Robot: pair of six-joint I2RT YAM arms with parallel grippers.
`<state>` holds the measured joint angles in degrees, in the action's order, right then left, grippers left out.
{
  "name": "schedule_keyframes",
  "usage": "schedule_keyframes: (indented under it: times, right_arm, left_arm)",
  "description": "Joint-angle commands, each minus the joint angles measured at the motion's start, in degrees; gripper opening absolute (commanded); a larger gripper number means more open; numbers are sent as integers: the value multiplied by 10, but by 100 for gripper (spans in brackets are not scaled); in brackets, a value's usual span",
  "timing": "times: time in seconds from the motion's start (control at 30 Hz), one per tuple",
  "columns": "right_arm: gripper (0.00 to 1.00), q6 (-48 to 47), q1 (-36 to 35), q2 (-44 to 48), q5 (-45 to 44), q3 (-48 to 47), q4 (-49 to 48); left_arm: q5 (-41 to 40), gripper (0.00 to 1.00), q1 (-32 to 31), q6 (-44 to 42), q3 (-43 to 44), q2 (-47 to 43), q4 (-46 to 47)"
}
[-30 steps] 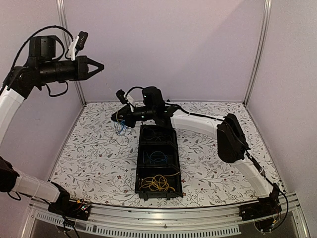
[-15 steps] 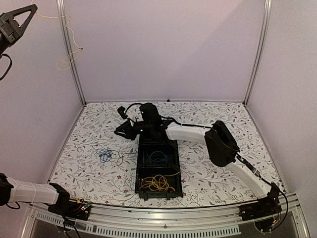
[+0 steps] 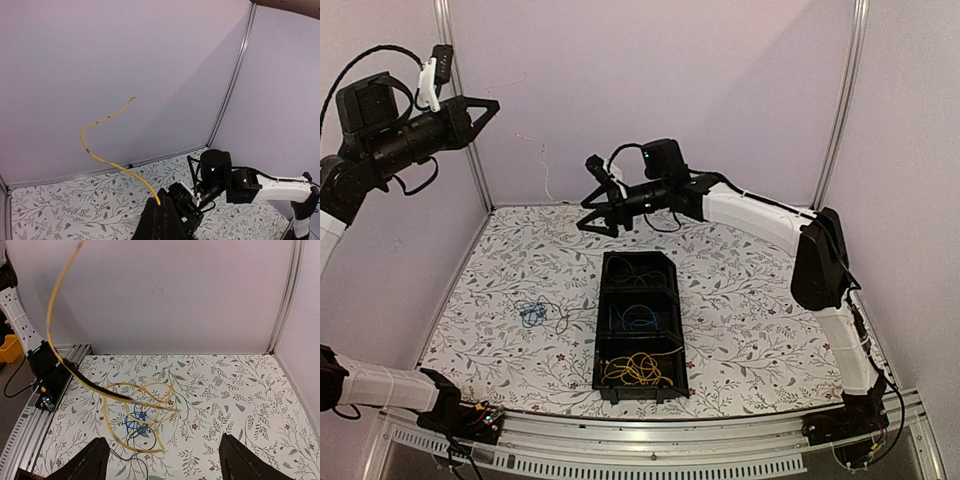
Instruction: Untangle the cables
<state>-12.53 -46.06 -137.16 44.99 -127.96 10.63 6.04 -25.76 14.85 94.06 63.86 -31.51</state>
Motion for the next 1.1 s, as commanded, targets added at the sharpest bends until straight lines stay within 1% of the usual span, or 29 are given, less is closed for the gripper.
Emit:
schedule_keyframes:
  times: [0.0,0.1,0.2,0.33,0.5,0.6,0.77,1.07]
  right_arm:
    - [81,-166,7,97,65,24,188]
    - [83,-172,9,142,18,74,194]
    - [83,-163,10,169,-18,116,182]
    - [81,-140,10,190,-45,174,138]
    - [76,-113,10,187,-72,198,113]
    - [75,-98,9,186,-68,218,95]
    - [75,-76,8,184,-77,224,63]
    - [75,-54,8,156,-97,187,33]
  left_arm:
    - [48,0,-6,43,-80,-22,82]
    - [72,0,-6,69,-130,-20,119]
    - [95,0,-5,90,-154,-10,146]
    - [113,0,-7,106,-165,0,167]
    - [116,0,-10,115,-164,0,171]
    - [116,0,-11,120,-162,-3,171]
    - [115,0,-17,134,-159,-4,176]
    - [112,0,-37,138,-146,13,181]
